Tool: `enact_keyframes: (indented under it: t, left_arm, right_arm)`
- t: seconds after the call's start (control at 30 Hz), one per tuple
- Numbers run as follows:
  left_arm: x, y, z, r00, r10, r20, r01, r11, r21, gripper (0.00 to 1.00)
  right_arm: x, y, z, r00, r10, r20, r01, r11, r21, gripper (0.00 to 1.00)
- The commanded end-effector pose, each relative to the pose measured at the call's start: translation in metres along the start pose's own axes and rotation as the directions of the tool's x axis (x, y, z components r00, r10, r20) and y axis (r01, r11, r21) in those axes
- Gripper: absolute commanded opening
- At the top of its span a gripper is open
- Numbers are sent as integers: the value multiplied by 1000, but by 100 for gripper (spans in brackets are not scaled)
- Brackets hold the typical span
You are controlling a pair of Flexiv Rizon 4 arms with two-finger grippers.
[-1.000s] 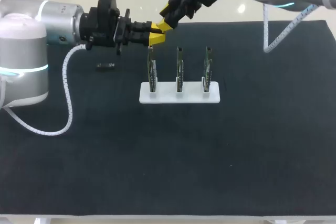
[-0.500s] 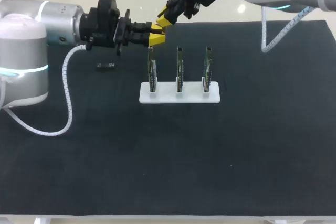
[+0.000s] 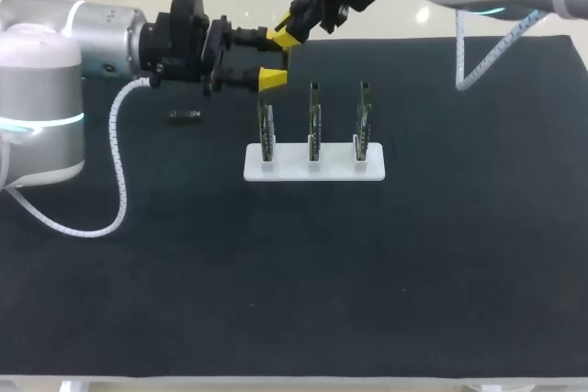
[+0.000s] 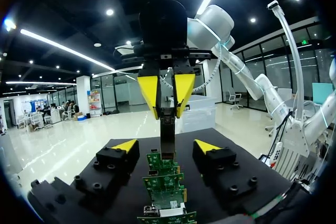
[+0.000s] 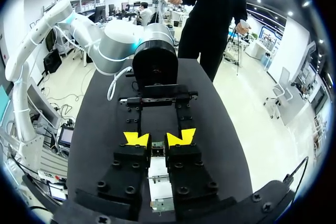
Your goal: Pick up the optical module with the left hand, and insert it into the network port with the right hand.
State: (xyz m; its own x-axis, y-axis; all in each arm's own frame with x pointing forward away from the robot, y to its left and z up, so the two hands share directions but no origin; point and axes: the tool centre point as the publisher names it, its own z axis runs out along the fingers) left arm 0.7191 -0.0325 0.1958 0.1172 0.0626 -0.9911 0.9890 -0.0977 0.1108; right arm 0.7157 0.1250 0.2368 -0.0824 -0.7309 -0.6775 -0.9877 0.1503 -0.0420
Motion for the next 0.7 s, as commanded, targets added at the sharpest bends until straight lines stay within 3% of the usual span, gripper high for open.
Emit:
enact_keyframes:
  t: [0.03, 0.3, 0.7]
  left_arm:
    - [0, 0, -4, 1000, -3, -11, 3, 1000, -3, 100]
    - [-2, 1, -34, 986, -56, -160, 48, 997, -53, 100]
    - [-4, -9, -96, 932, -107, -346, 110, 994, -12, 100]
  right_arm:
    - [1, -2, -1, 1000, -3, 0, 3, 1000, -6, 0]
    - [3, -4, -2, 1000, -13, -1, 13, 1000, -10, 0]
    - [5, -6, -1, 1000, -22, 1, 22, 1000, -12, 0]
